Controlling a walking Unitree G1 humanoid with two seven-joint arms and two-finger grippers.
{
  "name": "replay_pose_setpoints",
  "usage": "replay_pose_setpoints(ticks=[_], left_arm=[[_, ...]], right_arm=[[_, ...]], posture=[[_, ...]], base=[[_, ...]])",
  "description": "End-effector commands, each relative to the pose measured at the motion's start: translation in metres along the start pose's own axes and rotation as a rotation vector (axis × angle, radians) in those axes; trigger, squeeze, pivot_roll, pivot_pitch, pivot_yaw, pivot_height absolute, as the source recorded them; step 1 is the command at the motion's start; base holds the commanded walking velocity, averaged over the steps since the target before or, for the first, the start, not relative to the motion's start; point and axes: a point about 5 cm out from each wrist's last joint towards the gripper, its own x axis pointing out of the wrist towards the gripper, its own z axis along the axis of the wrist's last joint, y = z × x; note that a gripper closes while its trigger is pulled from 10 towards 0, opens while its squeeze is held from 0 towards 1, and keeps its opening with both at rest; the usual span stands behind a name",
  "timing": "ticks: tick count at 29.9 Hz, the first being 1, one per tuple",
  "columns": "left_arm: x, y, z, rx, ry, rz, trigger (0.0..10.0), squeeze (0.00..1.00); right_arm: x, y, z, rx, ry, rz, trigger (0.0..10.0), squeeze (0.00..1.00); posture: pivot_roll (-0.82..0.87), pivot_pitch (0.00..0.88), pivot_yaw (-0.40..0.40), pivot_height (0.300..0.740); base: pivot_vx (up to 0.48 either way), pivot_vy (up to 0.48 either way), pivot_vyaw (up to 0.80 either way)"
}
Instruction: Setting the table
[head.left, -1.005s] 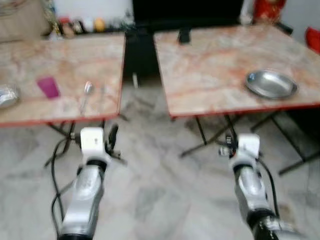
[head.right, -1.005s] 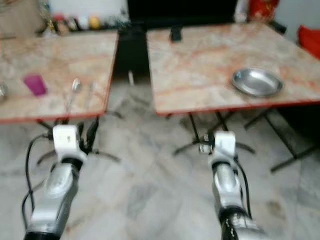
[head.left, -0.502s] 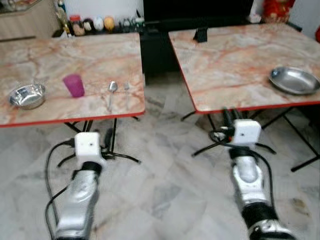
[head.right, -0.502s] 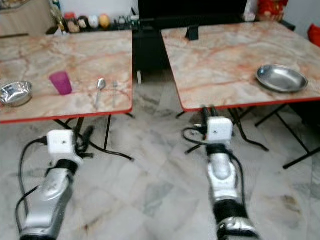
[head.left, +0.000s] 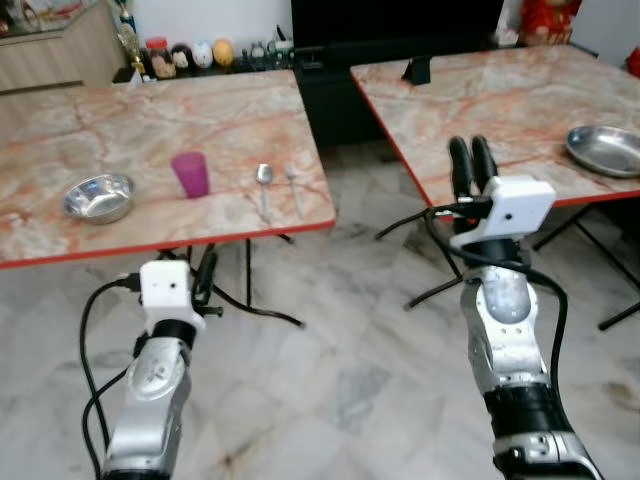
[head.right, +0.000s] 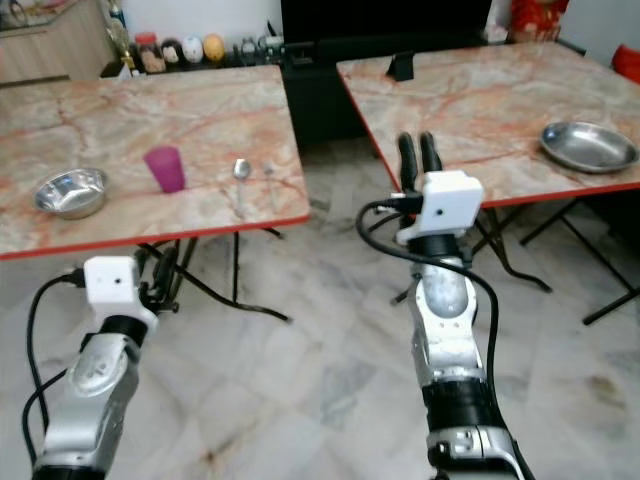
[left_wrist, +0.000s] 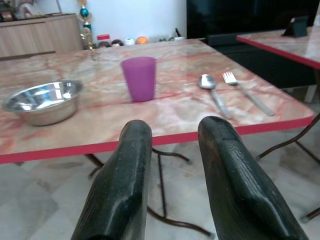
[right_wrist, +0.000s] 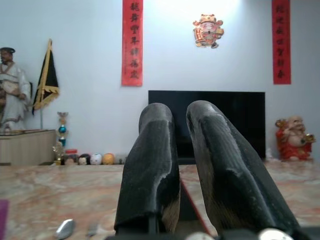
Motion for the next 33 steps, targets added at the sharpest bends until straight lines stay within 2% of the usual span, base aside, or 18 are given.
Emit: replay_pose_setpoints(ticks=[1, 4, 6, 8, 13, 14, 15, 17, 20, 22, 24, 27, 31, 32, 33], left_arm=[[0.002, -0.001, 0.001, 0.012, -0.006, 0.000, 10.0, 0.00], [0.003, 0.000, 0.002, 0.012, -0.009, 0.004, 10.0, 0.00], [0.002, 0.000, 0.002, 0.013, -0.010, 0.005, 10.0, 0.00], [0.002, 0.000, 0.002, 0.013, -0.011, 0.006, 10.0, 0.00], [0.002, 0.001, 0.002, 0.014, -0.008, 0.007, 10.0, 0.00], [0.003, 0.000, 0.002, 0.013, -0.007, 0.005, 10.0, 0.00], [0.003, -0.002, 0.002, 0.010, -0.006, 0.004, 10.0, 0.00], [0.003, -0.002, 0.001, 0.008, -0.006, 0.004, 10.0, 0.00], [0.004, -0.003, 0.001, 0.005, -0.007, 0.001, 10.0, 0.00], [0.004, -0.003, 0.001, 0.003, -0.006, 0.004, 10.0, 0.00], [0.004, -0.003, 0.001, 0.003, -0.005, 0.006, 10.0, 0.00], [0.004, -0.002, 0.001, 0.002, -0.007, 0.012, 10.0, 0.00], [0.004, -0.001, 0.001, 0.004, -0.008, 0.015, 10.0, 0.00], [0.004, -0.001, 0.001, 0.006, -0.007, 0.018, 10.0, 0.00], [0.003, 0.000, 0.001, 0.006, -0.007, 0.018, 10.0, 0.00]], right_arm=[[-0.009, -0.004, -0.013, 0.005, 0.074, -0.003, 10.0, 0.00], [-0.032, -0.011, -0.047, 0.063, 0.243, -0.070, 10.0, 0.00], [-0.044, -0.016, -0.058, 0.068, 0.304, -0.106, 10.0, 0.00], [-0.048, -0.018, -0.061, 0.092, 0.316, -0.129, 10.0, 0.00], [-0.054, -0.017, -0.065, 0.078, 0.340, -0.129, 10.0, 0.00], [-0.057, -0.016, -0.068, 0.074, 0.353, -0.123, 10.0, 0.00], [-0.067, -0.018, -0.079, 0.075, 0.406, -0.135, 10.0, 0.00], [-0.073, -0.018, -0.085, 0.079, 0.435, -0.143, 10.0, 0.00], [-0.103, -0.018, -0.112, 0.072, 0.603, -0.138, 10.0, 0.00], [-0.140, -0.013, -0.135, 0.071, 0.796, -0.107, 10.0, 0.00], [-0.162, -0.012, -0.145, 0.071, 0.908, -0.096, 10.0, 0.00], [-0.193, -0.011, -0.155, 0.065, 1.054, -0.093, 10.0, 0.00], [-0.215, -0.012, -0.160, 0.079, 1.147, -0.120, 10.0, 0.00], [-0.231, -0.013, -0.162, 0.092, 1.219, -0.145, 10.0, 0.00], [-0.237, -0.013, -0.162, 0.097, 1.243, -0.153, 10.0, 0.00]], posture=[[-0.06, 0.000, 0.054, 0.740], [-0.06, 0.000, 0.053, 0.740], [-0.06, 0.000, 0.053, 0.740], [-0.05, 0.000, 0.056, 0.740], [-0.06, 0.000, 0.062, 0.740], [-0.06, 0.000, 0.062, 0.740], [-0.06, 0.000, 0.063, 0.740], [-0.06, 0.000, 0.063, 0.740], [-0.06, 0.000, 0.062, 0.740], [-0.06, 0.000, 0.060, 0.740], [-0.06, 0.000, 0.057, 0.740], [-0.05, 0.000, 0.055, 0.740], [-0.05, 0.000, 0.055, 0.740], [-0.05, 0.000, 0.055, 0.740], [-0.05, 0.000, 0.054, 0.740]], base=[[0.000, 0.360, 0.00], [0.000, 0.363, 0.00], [0.000, 0.364, 0.00], [0.000, 0.364, 0.00], [0.000, 0.363, 0.00], [0.000, 0.364, 0.00], [0.000, 0.360, 0.00], [0.000, 0.360, 0.00], [0.000, 0.360, 0.00], [0.000, 0.362, 0.00], [0.000, 0.362, 0.00], [0.000, 0.363, 0.00], [0.000, 0.362, 0.00], [0.000, 0.360, 0.00], [0.000, 0.364, 0.00]])
